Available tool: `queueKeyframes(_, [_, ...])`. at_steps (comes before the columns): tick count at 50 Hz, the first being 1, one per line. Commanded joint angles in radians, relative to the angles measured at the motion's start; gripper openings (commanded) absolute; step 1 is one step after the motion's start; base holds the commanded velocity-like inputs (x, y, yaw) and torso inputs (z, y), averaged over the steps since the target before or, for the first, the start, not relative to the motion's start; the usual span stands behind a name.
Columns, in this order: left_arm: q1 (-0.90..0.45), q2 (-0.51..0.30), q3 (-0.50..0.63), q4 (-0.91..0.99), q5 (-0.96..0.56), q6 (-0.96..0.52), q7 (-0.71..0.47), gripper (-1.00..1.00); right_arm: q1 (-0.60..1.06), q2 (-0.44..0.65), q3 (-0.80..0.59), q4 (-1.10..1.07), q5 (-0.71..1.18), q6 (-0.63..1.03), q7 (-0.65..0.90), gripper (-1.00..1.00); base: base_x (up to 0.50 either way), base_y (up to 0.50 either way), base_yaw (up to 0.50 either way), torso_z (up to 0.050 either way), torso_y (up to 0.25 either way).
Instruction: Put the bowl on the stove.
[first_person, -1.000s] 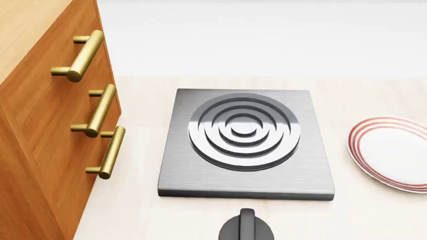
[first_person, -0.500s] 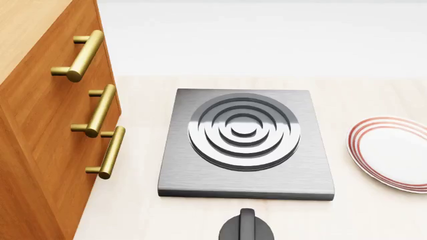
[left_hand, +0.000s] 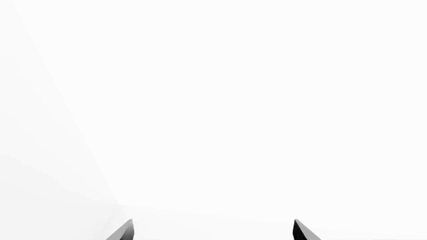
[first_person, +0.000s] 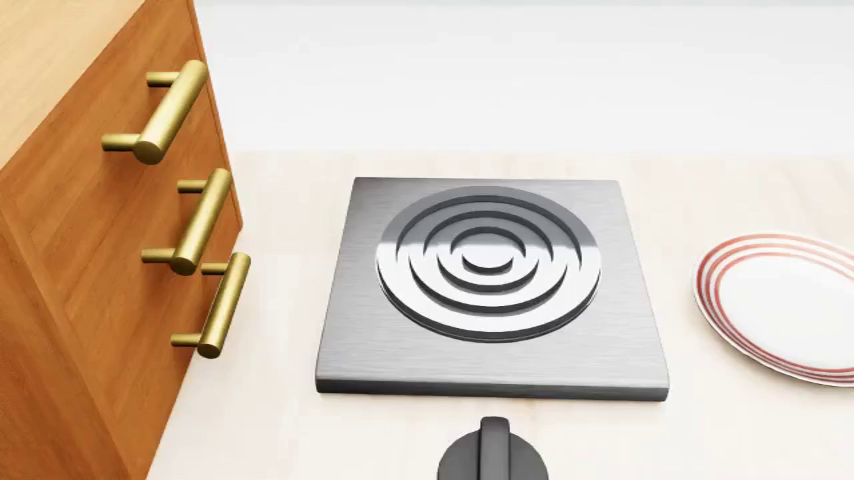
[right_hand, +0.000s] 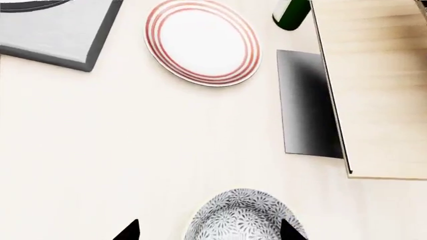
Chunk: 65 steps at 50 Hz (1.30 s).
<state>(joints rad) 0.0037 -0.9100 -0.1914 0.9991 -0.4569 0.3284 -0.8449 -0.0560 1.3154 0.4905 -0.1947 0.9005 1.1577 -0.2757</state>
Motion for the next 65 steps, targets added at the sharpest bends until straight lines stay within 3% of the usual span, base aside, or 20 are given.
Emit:
queueKeyframes(1, [0.003, 0.021, -0.023, -0.013, 0.038, 0.014, 0.011, 1.0, -0.012, -0.052, -0.029, -0.01, -0.055, -0.035, 0.003, 1.0, 0.0, 0.0, 0.0, 0.0, 0.0])
queueKeyframes(38, [0.002, 0.004, -0.014, -0.009, 0.043, 0.019, -0.006, 1.0, -0.042, -0.17, -0.08, 0.064, -0.122, -0.105, 0.054, 1.0, 0.0, 0.0, 0.0, 0.0, 0.0])
queueKeyframes(65, [0.018, -0.001, -0.019, -0.018, 0.046, 0.034, -0.015, 1.0, 0.055, -0.223, -0.255, 0.119, -0.178, -0.16, 0.087, 1.0, 0.0, 0.0, 0.0, 0.0, 0.0])
